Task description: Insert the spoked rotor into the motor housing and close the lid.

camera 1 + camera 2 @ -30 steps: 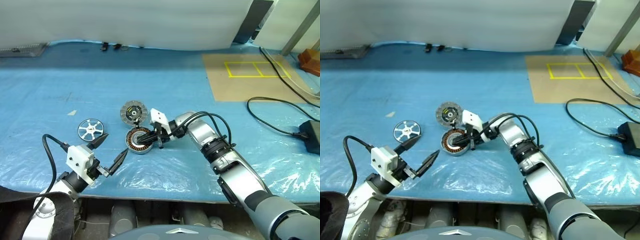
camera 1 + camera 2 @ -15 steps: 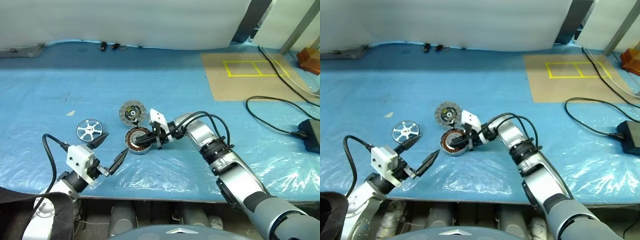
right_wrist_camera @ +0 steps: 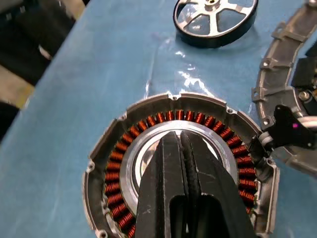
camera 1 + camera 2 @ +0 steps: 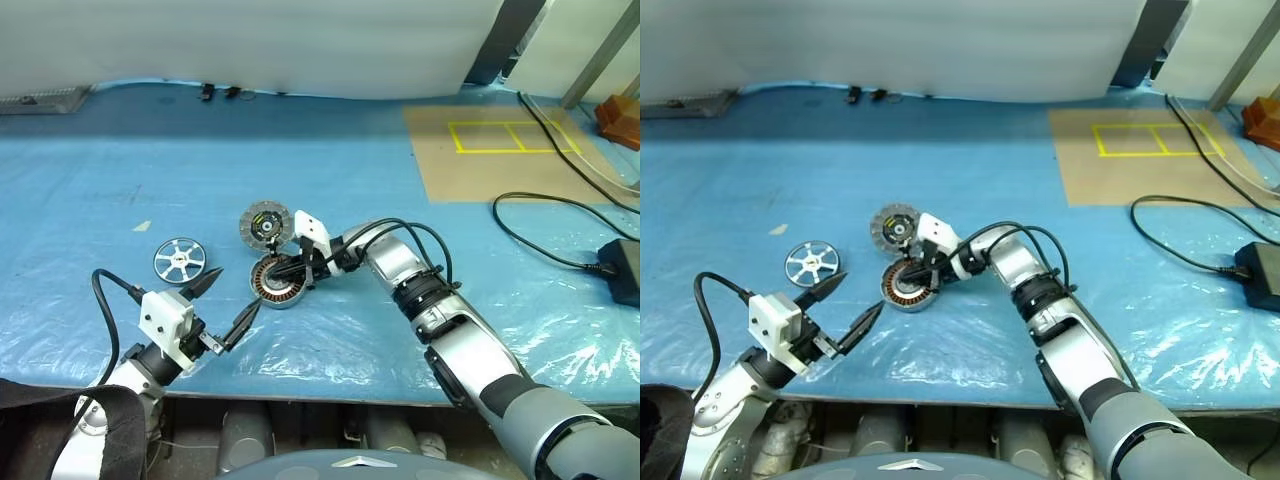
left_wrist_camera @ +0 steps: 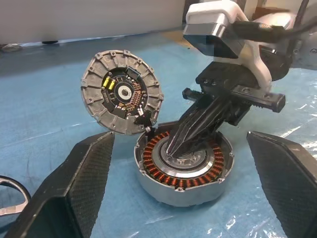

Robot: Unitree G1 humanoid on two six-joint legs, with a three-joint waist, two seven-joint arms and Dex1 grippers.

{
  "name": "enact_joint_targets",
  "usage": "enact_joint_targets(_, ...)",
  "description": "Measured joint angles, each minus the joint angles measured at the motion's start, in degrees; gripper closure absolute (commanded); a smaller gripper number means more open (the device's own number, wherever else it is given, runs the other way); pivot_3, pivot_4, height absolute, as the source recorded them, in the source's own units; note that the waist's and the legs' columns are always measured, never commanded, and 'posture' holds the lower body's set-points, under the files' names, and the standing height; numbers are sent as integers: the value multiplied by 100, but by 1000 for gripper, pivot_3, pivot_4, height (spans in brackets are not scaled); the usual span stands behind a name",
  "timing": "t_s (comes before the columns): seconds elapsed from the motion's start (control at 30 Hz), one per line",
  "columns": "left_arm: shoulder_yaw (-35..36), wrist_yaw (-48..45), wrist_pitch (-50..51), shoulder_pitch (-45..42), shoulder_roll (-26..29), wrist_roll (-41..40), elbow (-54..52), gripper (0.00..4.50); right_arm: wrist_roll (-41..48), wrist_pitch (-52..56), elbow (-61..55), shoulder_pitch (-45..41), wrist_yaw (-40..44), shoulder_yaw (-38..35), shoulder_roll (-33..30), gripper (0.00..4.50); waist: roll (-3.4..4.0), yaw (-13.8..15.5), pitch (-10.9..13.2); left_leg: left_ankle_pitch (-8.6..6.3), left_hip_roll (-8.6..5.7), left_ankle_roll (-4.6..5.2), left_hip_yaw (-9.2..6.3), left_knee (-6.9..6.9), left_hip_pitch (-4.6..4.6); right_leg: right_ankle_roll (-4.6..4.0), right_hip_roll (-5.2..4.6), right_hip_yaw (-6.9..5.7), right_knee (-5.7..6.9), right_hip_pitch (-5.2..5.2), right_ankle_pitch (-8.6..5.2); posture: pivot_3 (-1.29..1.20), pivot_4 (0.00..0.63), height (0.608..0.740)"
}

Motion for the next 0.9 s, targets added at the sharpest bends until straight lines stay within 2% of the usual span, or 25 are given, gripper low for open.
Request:
enact_joint_targets(0.23,50,-9,0,-7,15,-4,0,0,136,317,72,-108,134,-215,59,4445,2,5,1,0,1,0,-1,6,3,0,0,0,2,4,0,0,150,740)
enact_joint_targets(0.33,47,-18,0,-6,14,-3,0,0,12,421,-80,-300,359,-73,-89,4445,2,4,1,0,1,0,-1,3,-9,-1,0,0,1,-9,0,0,150,740)
enact_joint_targets(0.47,27,-21,-2,62,-3,1,0,0,-346,157,-159,-459,334,139,-253,4445,1,0,1,0,1,0,2,1,-23,-1,1,0,2,-27,0,0,150,740)
enact_joint_targets(0.9,-25,-38,-46,127,-45,29,7,0,-627,-409,591,-1100,540,322,136,4445,2,-6,1,0,3,0,11,4,-26,-3,0,4,14,-40,0,0,150,740)
